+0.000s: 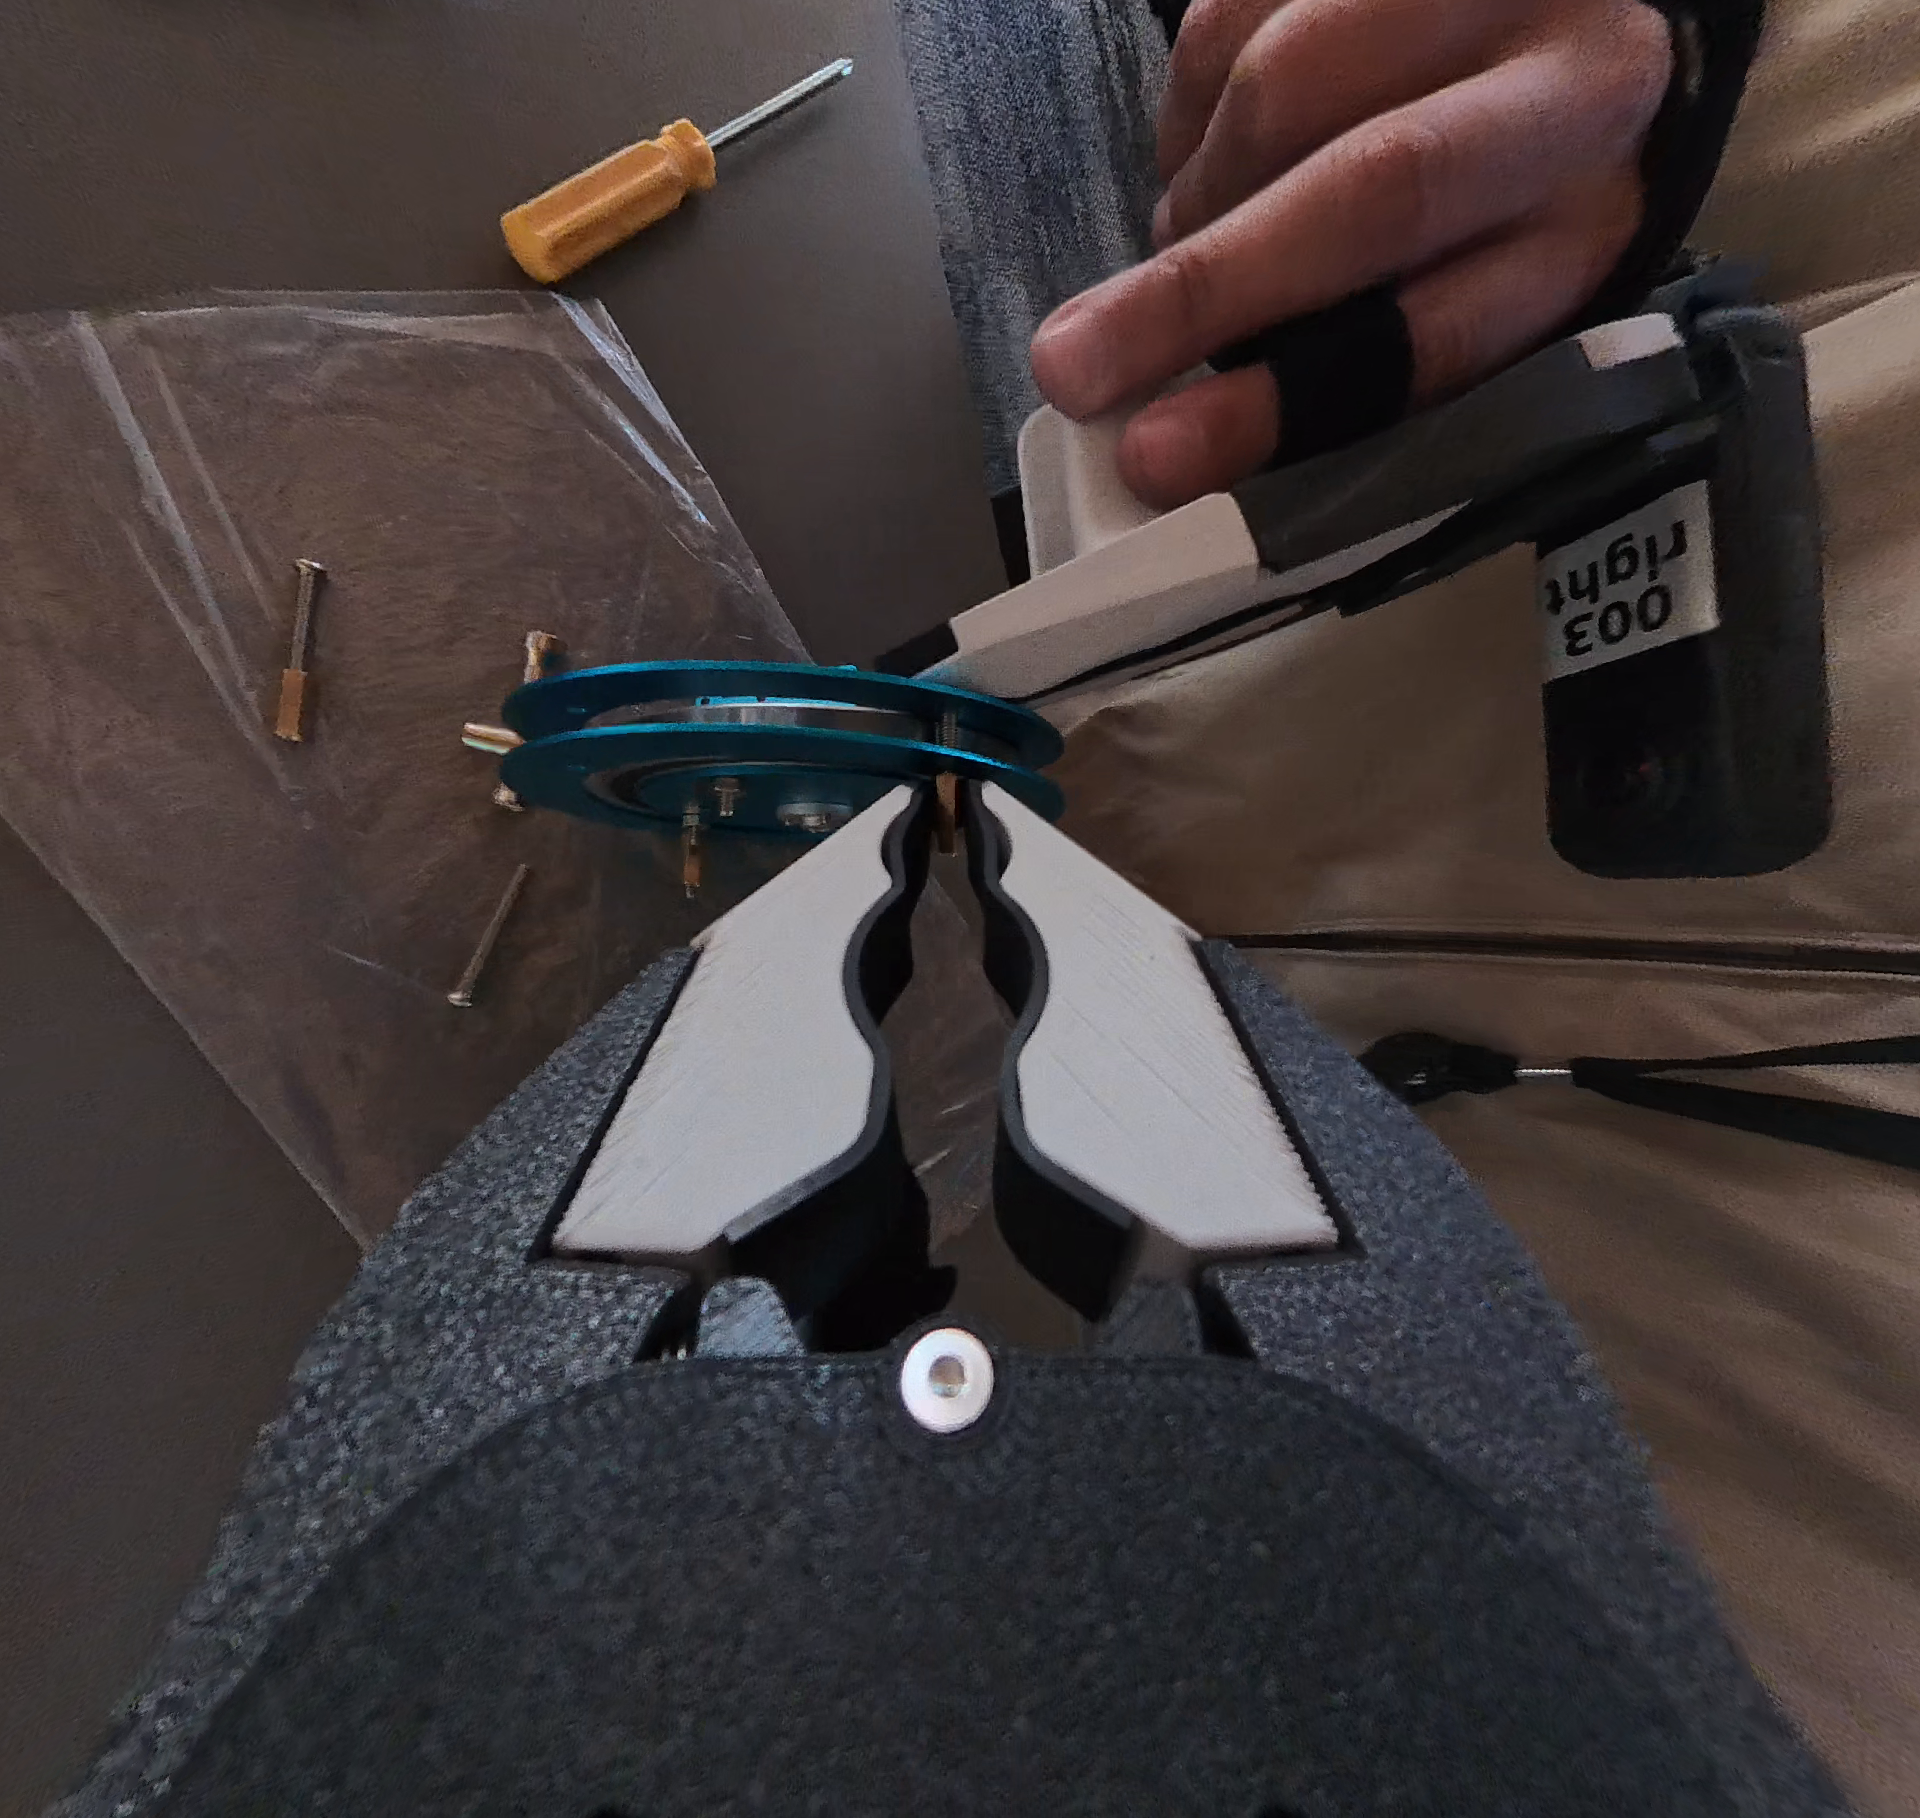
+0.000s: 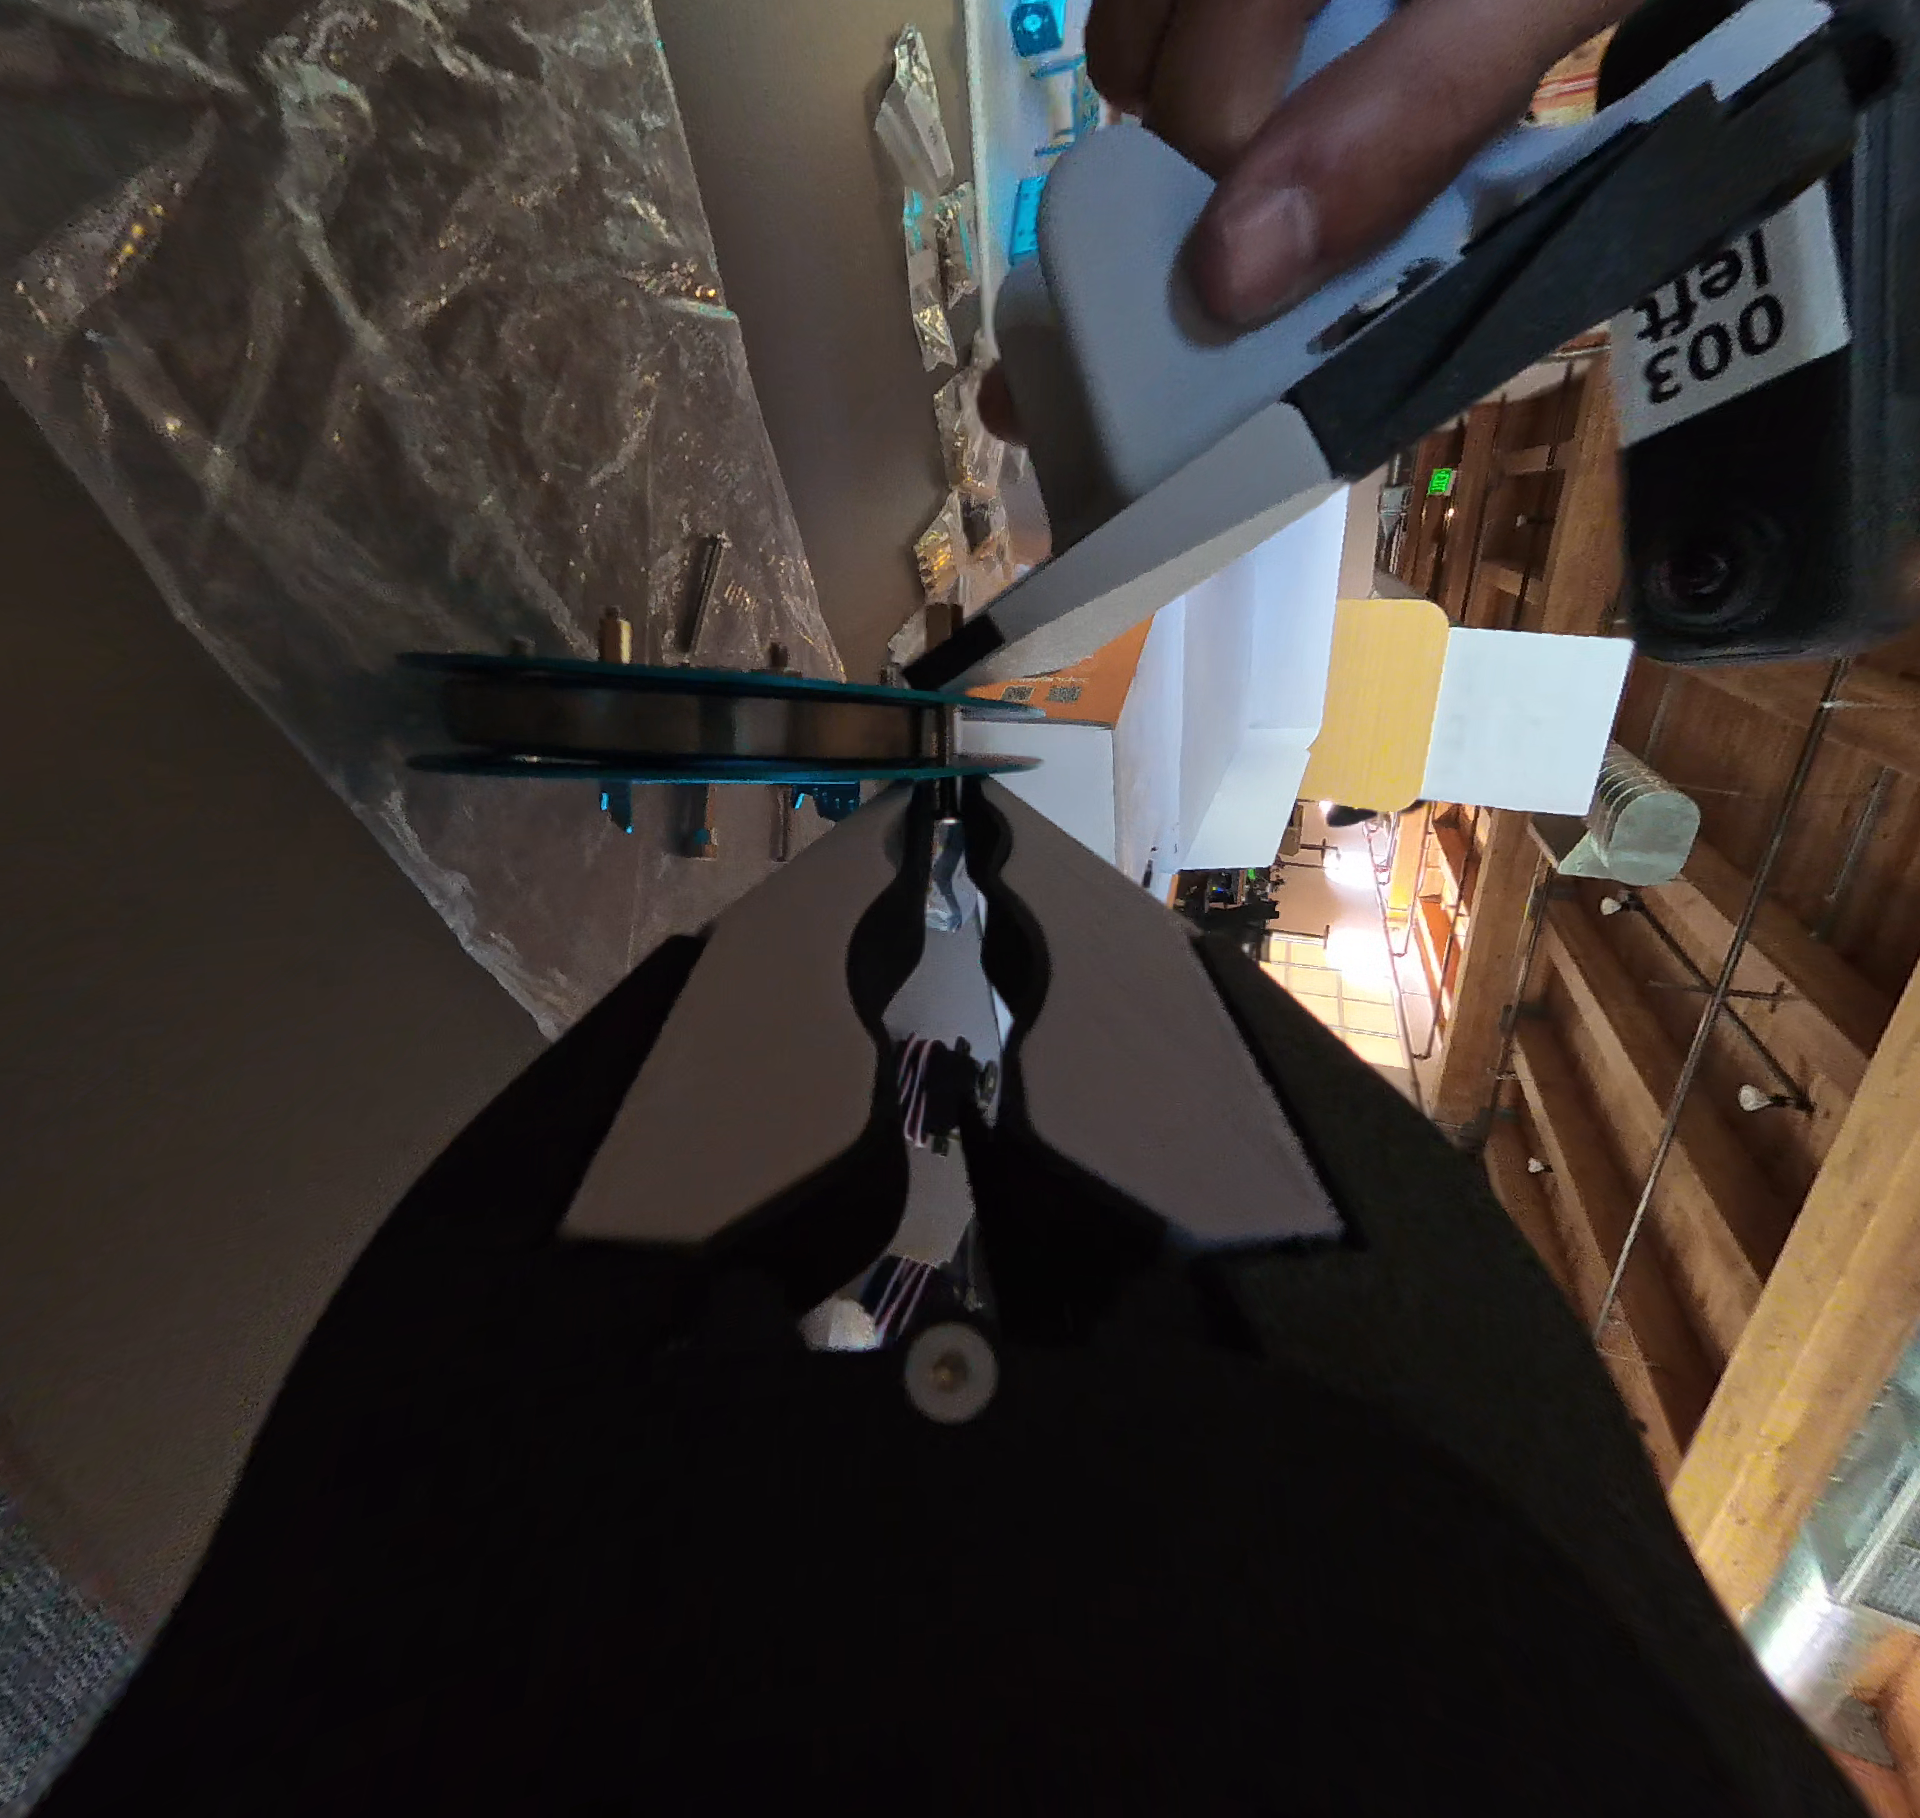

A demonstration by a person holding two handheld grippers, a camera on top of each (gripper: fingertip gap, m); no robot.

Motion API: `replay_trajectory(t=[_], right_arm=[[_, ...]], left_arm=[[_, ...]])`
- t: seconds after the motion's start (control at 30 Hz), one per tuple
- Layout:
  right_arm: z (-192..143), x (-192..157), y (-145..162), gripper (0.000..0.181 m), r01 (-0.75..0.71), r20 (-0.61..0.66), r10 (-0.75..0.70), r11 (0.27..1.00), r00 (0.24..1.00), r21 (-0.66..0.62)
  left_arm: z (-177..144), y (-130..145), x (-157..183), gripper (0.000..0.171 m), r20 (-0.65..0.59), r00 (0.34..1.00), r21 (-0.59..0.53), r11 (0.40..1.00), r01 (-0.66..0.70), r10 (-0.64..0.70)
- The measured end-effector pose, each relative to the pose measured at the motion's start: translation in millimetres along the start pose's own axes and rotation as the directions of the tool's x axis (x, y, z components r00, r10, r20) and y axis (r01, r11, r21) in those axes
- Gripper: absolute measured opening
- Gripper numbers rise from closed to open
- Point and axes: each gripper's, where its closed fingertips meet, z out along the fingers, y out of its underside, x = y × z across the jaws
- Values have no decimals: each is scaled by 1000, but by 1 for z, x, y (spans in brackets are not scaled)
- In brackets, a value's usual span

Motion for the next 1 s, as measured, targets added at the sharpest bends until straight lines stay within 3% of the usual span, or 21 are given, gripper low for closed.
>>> replay_trajectory(t=[0.07, 0.1, 0.17, 0.2, 0.23, 0.3, 0.37, 0.4, 0.43, 0.47, 0.5, 0.53, 0.63, 0.67, 0.7, 0.77, 0.83, 0.9, 0.93, 1.0], right_arm=[[-1, -1, 3, 2, -21, 66, 23, 1000, 998, -23], [-2, -1, 4, 2, -107, 162, 110, 994, 981, -28], [-11, -5, 4, 2, -332, 432, 329, 941, 840, -70], [-17, -7, 4, 2, -418, 557, 408, 901, 723, -117], [-24, -10, 3, 2, -485, 662, 470, 856, 584, -180], [-39, -17, 1, 2, -556, 799, 561, 743, 215, -372], [-57, -23, -2, 2, -473, 753, 595, 597, -281, -648], [-66, -25, -3, 2, -364, 646, 563, 538, -515, -760], [-71, -25, -4, 2, -268, 524, 501, 496, -688, -826], [-71, -25, -4, 2, -197, 427, 446, 474, -786, -858], [-71, -27, -4, 2, -144, 362, 417, 469, -834, -872], [-69, -29, -5, 3, -145, 368, 408, 482, -836, -864], [-70, -33, -5, 3, -197, 477, 421, 554, -772, -809], [-69, -35, -4, 3, -231, 530, 427, 577, -733, -784], [-68, -37, -3, 4, -275, 602, 440, 605, -666, -747], [-60, -40, 2, 8, -380, 774, 482, 681, -410, -626], [-44, -31, 8, 9, -477, 864, 498, 745, -67, -466], [-31, -17, 10, 15, -531, 831, 491, 792, 260, -301], [-31, -14, 8, 21, -529, 800, 465, 818, 379, -224], [-27, -7, 7, 30, -503, 685, 445, 854, 577, -131]], left_arm=[[1, -1, -2, 4, 121, 979, -12, 987, -162, 162], [1, -1, -2, 4, 218, 923, -58, 949, -311, 316], [7, 4, 3, 4, 390, 705, -220, 803, -553, 592], [9, 5, 4, 4, 464, 548, -316, 708, -632, 696], [12, 6, 6, 4, 511, 370, -420, 601, -680, 775], [14, 4, 7, 3, 546, 21, -605, 411, -682, 838], [17, 0, 7, 3, 503, -318, -760, 237, -605, 803], [20, -1, 9, 3, 478, -427, -804, 187, -564, 767], [21, -1, 8, 3, 456, -507, -838, 162, -520, 732], [21, 0, 5, 3, 441, -554, -858, 149, -492, 706], [22, 2, 4, 3, 450, -548, -852, 156, -499, 705], [21, 4, 4, 3, 475, -514, -837, 186, -515, 714], [21, 7, 6, 3, 540, -381, -770, 257, -584, 750], [21, 6, 7, 4, 569, -300, -724, 294, -624, 765], [21, 6, 7, 4, 612, -170, -649, 367, -667, 773], [17, 2, 6, 4, 657, 107, -489, 531, -692, 746], [8, -4, -1, 3, 657, 301, -379, 649, -660, 691], [1, -4, -7, 4, 610, 499, -284, 758, -587, 615], [0, -4, -7, 4, 570, 602, -226, 811, -539, 559], [-8, 0, -8, 4, 500, 730, -168, 879, -447, 466]])
